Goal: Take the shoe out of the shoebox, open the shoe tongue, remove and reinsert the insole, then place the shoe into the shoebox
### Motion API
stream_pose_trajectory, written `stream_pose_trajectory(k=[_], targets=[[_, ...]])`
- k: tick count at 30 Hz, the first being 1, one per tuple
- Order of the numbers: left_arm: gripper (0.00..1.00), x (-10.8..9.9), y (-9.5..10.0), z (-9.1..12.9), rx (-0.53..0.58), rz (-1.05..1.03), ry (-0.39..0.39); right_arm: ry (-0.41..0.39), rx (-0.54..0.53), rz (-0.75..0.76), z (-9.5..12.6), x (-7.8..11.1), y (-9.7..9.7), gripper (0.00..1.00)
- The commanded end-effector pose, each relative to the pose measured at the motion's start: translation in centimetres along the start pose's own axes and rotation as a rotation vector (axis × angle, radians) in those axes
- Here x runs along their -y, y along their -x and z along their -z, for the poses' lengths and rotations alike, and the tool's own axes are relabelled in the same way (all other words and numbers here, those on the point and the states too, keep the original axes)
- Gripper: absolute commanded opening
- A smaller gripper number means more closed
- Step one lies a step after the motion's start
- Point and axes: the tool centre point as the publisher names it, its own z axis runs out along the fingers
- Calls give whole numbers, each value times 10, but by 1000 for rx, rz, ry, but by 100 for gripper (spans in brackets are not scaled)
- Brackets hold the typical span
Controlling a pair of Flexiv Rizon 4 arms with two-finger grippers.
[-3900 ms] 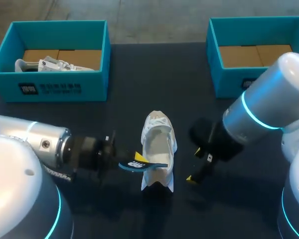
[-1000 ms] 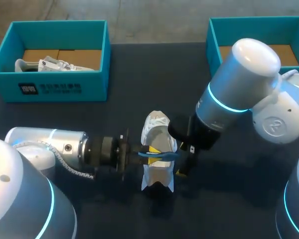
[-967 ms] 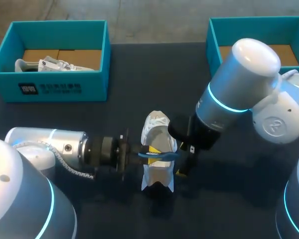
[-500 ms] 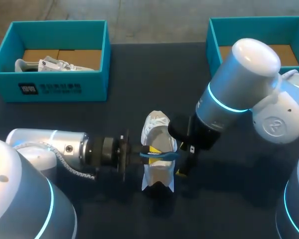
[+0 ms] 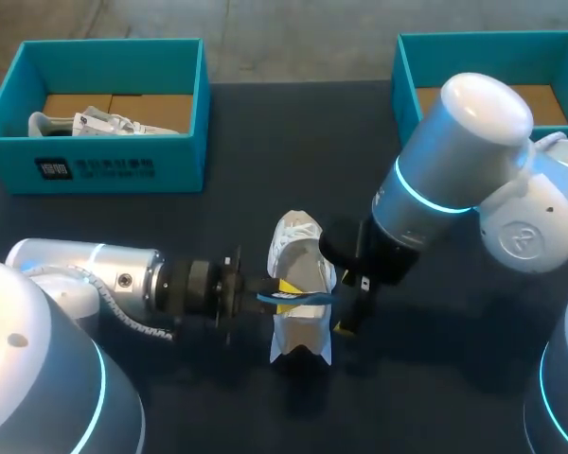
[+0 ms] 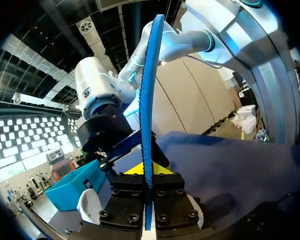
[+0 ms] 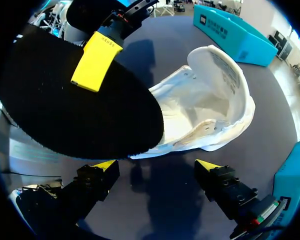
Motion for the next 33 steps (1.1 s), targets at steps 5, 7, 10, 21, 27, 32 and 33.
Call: stream_pose_trajectory(k=[5, 7, 10, 21, 27, 32, 33], targets=[[0, 9, -4, 11, 9, -7, 14, -2, 4, -1, -1, 0, -1, 100], [0, 10, -4, 13, 12, -6, 15, -2, 4, -1, -1, 0, -1, 100], [0, 10, -5, 15, 12, -6, 21, -2, 4, -1, -1, 0, -1, 100], [0, 0, -6, 13, 24, -3, 21, -2, 4, -1, -1, 0, -1, 100], [0, -2, -6, 13, 33, 2, 16, -2, 4, -1, -1, 0, -1, 100], [0, -6, -4, 11, 41, 13, 8, -2, 4, -1, -1, 0, -1, 100], [0, -6, -4, 11, 43, 13, 5, -2, 4, -1, -1, 0, -1, 100]])
